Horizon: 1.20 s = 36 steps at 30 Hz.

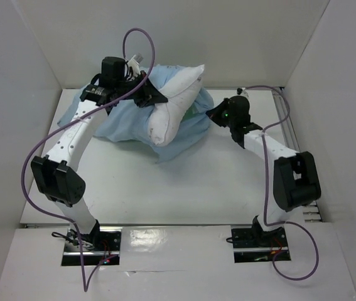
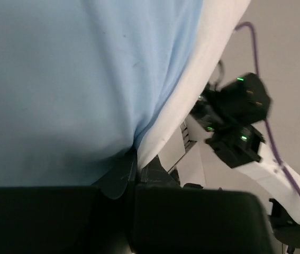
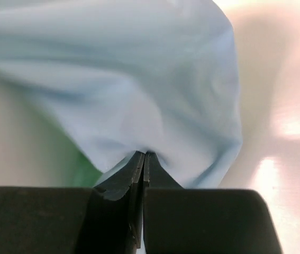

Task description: Put the pillow into the pillowcase

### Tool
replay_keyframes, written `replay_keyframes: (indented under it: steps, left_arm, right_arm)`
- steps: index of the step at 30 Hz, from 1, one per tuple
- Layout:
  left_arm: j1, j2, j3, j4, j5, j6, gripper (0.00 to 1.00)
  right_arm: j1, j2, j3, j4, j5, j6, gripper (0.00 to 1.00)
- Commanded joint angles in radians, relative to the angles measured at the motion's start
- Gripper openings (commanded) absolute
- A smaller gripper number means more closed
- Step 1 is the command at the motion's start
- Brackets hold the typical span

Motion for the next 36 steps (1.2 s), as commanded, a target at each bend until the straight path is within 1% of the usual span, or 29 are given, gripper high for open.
replay_keyframes:
  steps: [1, 3, 6, 9, 10, 12, 13, 14, 16, 18, 19, 21, 24, 26, 28, 30, 33, 35, 36]
  left_arm:
    - [0.015, -0.044, -0.058, 0.1, -0.04, 0.006, 0.0]
    - [0.015, -0.035, -0.083, 0.11, -0.04, 0.016, 0.0]
    - [0.015, -0.012, -0.109, 0.11, -0.026, 0.029, 0.0]
    - [0.015, 0.04, -0.109, 0.068, 0.043, 0.082, 0.0]
    - [0.015, 0.055, -0.091, -0.003, 0.055, 0.119, 0.0]
    - [0.015, 0.065, -0.09, -0.039, 0.055, 0.147, 0.0]
    - [0.005, 0.065, -0.115, -0.056, 0.025, 0.157, 0.0]
    - [-0.006, 0.065, -0.127, -0.067, 0.025, 0.157, 0.0]
    - [-0.023, 0.065, -0.136, -0.085, -0.032, 0.168, 0.0]
    - [-0.061, 0.078, -0.112, -0.111, -0.073, 0.187, 0.0]
    - [-0.075, 0.087, -0.095, -0.152, -0.101, 0.196, 0.0]
    - [-0.109, 0.118, -0.051, -0.185, -0.171, 0.228, 0.0]
    - [-0.118, 0.162, -0.041, -0.226, -0.175, 0.251, 0.0]
    - [-0.118, 0.172, -0.05, -0.245, -0.14, 0.271, 0.0]
    - [-0.141, 0.201, -0.063, -0.255, -0.139, 0.297, 0.0]
    - [-0.152, 0.21, -0.092, -0.28, -0.161, 0.317, 0.0]
    - [-0.163, 0.21, -0.144, -0.289, -0.179, 0.342, 0.0]
    - [-0.163, 0.189, -0.175, -0.3, -0.199, 0.342, 0.0]
    - [-0.163, 0.163, -0.201, -0.3, -0.222, 0.351, 0.0]
  right_arm:
    - [-0.04, -0.134, -0.057, 0.076, -0.194, -0.062, 0.0]
    - [-0.086, -0.168, -0.077, 0.085, -0.245, -0.062, 0.0]
    - [-0.123, -0.218, -0.12, 0.16, -0.308, -0.026, 0.0]
    - [-0.17, -0.218, -0.12, 0.238, -0.358, 0.023, 0.0]
    - [-0.196, -0.218, -0.109, 0.289, -0.377, 0.065, 0.0]
    - [-0.226, -0.218, -0.098, 0.361, -0.401, 0.112, 0.0]
    - [-0.255, -0.218, -0.098, 0.401, -0.412, 0.172, 0.0]
    - [-0.267, -0.209, -0.088, 0.489, -0.438, 0.204, 0.0]
    - [-0.287, -0.209, -0.072, 0.582, -0.475, 0.285, 0.0]
    - [-0.287, -0.2, -0.054, 0.688, -0.509, 0.33, 0.0]
    - [-0.287, -0.2, -0.054, 0.721, -0.509, 0.352, 0.0]
    - [-0.287, -0.2, -0.054, 0.824, -0.509, 0.41, 0.0]
    - [-0.287, -0.211, -0.036, 0.875, -0.486, 0.444, 0.0]
    - [-0.287, -0.192, -0.003, 0.903, -0.486, 0.459, 0.0]
    - [-0.296, -0.162, 0.056, 0.939, -0.486, 0.476, 0.0]
    - [-0.296, -0.137, 0.119, 0.939, -0.486, 0.485, 0.0]
    - [-0.307, -0.088, 0.159, 0.964, -0.46, 0.498, 0.0]
    - [-0.321, -0.079, 0.159, 0.993, -0.45, 0.553, 0.0]
    - [-0.348, -0.079, 0.141, 1.014, -0.45, 0.57, 0.0]
